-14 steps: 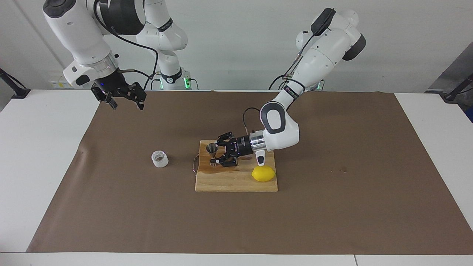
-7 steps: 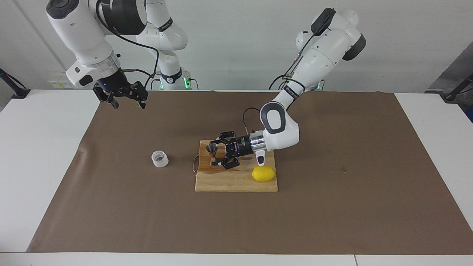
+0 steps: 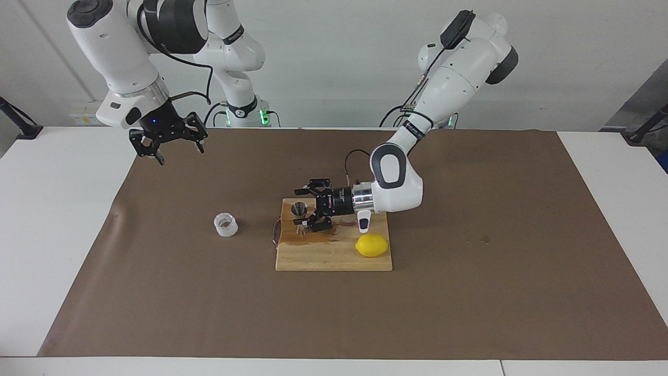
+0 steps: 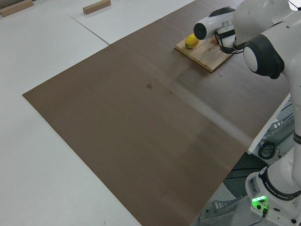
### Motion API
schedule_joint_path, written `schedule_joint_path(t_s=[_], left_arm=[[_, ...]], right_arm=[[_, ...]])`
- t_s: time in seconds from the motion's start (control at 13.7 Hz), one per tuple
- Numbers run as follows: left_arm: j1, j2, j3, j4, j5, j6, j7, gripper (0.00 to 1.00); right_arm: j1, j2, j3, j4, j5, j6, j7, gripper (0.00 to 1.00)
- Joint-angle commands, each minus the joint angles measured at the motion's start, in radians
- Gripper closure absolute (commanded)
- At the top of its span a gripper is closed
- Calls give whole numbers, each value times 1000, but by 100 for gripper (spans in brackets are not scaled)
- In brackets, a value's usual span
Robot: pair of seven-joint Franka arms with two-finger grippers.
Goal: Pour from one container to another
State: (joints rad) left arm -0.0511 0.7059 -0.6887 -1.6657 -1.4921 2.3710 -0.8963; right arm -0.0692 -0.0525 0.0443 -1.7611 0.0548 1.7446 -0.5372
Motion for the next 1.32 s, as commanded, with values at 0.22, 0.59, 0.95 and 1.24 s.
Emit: schedule_joint_path(t_s=[0.22, 0.59, 0.95, 1.24], left_arm=[[103, -89, 6, 0, 29, -148, -75, 0], [154, -155, 17, 39, 354, -148, -90, 0], [224, -285, 17, 32, 769, -134, -89, 0], [224, -333, 17, 15, 1168, -211, -73, 0]], right_arm=[[-40, -18, 5, -66, 7, 121, -409, 0], [-87, -20, 5, -170, 117, 191, -813, 0], [-171, 109, 5, -199, 316, 239, -1284, 0], [-227, 233, 5, -199, 470, 289, -1472, 0]])
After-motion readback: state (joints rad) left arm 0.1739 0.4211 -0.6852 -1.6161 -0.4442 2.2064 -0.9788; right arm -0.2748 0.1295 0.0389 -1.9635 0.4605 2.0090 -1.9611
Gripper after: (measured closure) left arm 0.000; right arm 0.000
